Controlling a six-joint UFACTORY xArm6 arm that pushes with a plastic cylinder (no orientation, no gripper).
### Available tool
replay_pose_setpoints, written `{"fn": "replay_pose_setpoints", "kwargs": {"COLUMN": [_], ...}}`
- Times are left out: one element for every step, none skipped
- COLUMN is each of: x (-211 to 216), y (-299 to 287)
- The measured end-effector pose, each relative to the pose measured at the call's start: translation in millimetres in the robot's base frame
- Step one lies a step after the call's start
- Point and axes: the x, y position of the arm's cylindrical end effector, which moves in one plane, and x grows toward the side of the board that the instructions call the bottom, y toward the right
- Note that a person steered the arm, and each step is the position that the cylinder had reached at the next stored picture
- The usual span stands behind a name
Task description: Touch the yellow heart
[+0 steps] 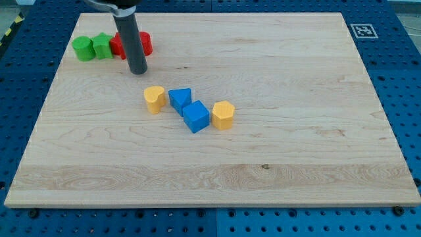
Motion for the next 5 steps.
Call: {"fn": "replay_pose_setpoints", "kwargs": {"x": [-0.5,-0.3,-0.3,-2.1,-4.7], "y": [0.0,10.4,43.4,89.1,126.9]}}
